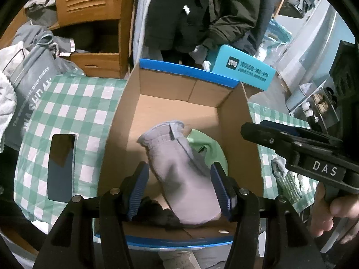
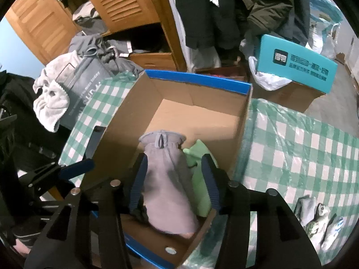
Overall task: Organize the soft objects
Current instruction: 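Lower both socks into the box and open the left and right tools, then move both open tools from the box back to the socks on the table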
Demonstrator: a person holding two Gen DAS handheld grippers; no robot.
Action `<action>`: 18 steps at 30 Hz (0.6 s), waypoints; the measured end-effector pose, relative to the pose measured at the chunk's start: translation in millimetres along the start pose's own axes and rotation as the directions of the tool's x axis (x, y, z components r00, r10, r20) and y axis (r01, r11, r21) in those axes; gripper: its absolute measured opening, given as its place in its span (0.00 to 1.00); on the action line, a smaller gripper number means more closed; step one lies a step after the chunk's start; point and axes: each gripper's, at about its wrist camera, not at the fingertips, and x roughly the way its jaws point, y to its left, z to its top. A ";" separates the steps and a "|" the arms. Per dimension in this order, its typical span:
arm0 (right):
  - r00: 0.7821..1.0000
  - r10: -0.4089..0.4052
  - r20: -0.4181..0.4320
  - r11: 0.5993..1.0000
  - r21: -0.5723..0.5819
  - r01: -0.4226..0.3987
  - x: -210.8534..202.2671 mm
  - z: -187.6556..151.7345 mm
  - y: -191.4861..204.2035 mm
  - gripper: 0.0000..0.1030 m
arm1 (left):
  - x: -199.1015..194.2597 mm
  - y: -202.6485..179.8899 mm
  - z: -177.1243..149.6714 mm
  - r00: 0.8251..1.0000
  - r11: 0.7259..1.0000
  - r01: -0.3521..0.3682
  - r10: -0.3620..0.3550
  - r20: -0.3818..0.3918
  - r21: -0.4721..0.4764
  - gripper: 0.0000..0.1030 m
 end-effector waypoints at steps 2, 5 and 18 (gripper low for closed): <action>1.000 -0.006 0.001 1.000 0.001 0.006 -3.0 -3.0 -2.8 0.52 | -0.2 -4.6 -0.2 1.000 1.000 0.004 -0.004 0.001 0.005 0.61; 1.000 -0.020 0.002 1.000 0.008 0.020 -7.5 -7.9 -10.1 0.58 | 0.4 -11.0 -0.1 1.000 1.000 0.012 -0.012 0.000 0.017 0.62; 0.998 -0.054 0.018 0.996 0.066 0.053 -31.8 -27.0 -47.9 0.64 | 5.3 -47.2 -3.5 0.999 0.996 0.037 -0.036 -0.017 0.086 0.62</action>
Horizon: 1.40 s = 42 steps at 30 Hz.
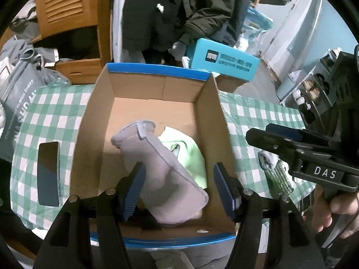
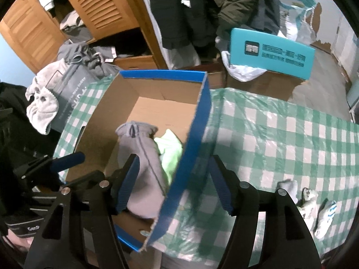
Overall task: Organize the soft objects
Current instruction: 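Move both open tools from the box back to the socks on the table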
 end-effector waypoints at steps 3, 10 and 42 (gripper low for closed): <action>1.000 -0.007 0.002 1.000 0.012 0.007 -5.2 -3.7 -9.3 0.64 | 2.2 -7.8 -0.4 1.000 1.000 0.004 -0.004 -0.009 0.013 0.62; 1.000 -0.026 0.004 0.999 0.046 0.026 -13.5 -13.6 -31.3 0.64 | 4.1 -27.3 0.6 1.000 0.999 0.021 -0.020 -0.012 0.047 0.62; 0.995 -0.097 0.031 0.981 0.174 0.090 -61.5 -57.6 -127.1 0.68 | 36.5 -116.0 1.0 0.994 0.982 0.076 -0.062 -0.089 0.173 0.63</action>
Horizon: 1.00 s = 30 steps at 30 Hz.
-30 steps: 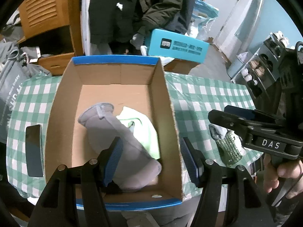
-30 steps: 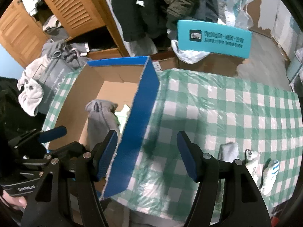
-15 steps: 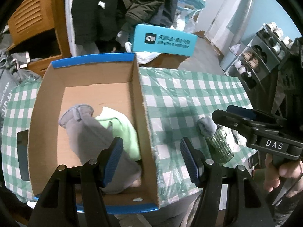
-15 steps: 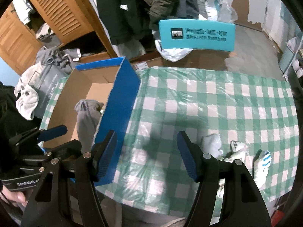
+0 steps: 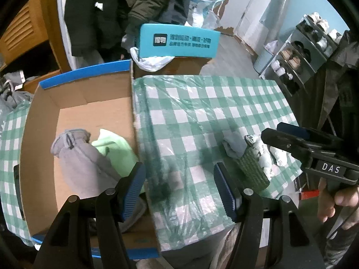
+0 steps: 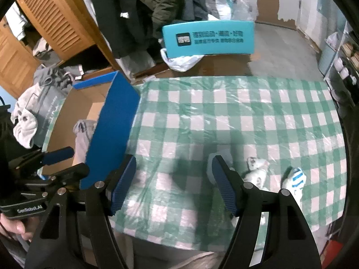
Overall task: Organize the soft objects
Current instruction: 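Move both open tools from the box back to the socks on the table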
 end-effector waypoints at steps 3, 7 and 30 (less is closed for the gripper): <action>1.000 -0.003 0.001 1.000 0.010 0.003 -3.1 -3.3 -9.2 0.69 | 3.9 -7.4 1.2 1.000 1.000 0.004 -0.004 -0.007 0.012 0.63; 1.000 -0.017 0.004 1.000 0.017 0.017 -7.6 -6.7 -21.0 0.69 | 8.9 -16.3 2.5 1.000 1.000 0.006 -0.005 -0.016 0.028 0.63; 0.997 -0.081 -0.014 0.993 0.090 0.082 -14.0 -19.7 -81.1 0.70 | 50.0 -58.8 10.4 0.996 0.996 0.034 -0.027 -0.080 0.083 0.67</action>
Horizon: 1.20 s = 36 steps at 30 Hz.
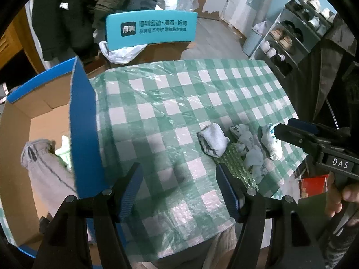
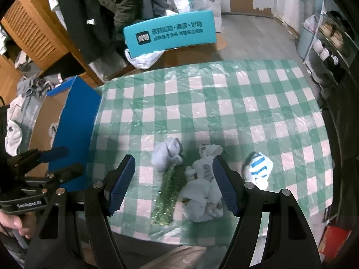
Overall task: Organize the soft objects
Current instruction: 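Move both open tools from the box back to the socks on the table, then grasp the grey folded sock with the left tool while the right grasps the blue-striped sock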
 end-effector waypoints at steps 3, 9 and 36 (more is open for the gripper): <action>1.000 -0.011 -0.003 1.000 0.014 0.011 0.4 -1.1 -8.4 0.70 | 5.0 -5.0 2.6 1.000 1.000 0.013 -0.013 -0.006 0.005 0.67; 0.998 -0.064 -0.015 0.997 0.031 0.064 3.4 -3.7 -28.9 0.70 | 17.3 -15.8 8.0 0.999 1.000 0.027 -0.026 -0.020 0.017 0.70; 0.981 -0.137 -0.134 0.969 0.189 0.161 44.0 -23.7 -115.7 0.70 | 90.4 -34.5 29.8 0.993 0.998 0.055 -0.055 -0.107 -0.005 0.70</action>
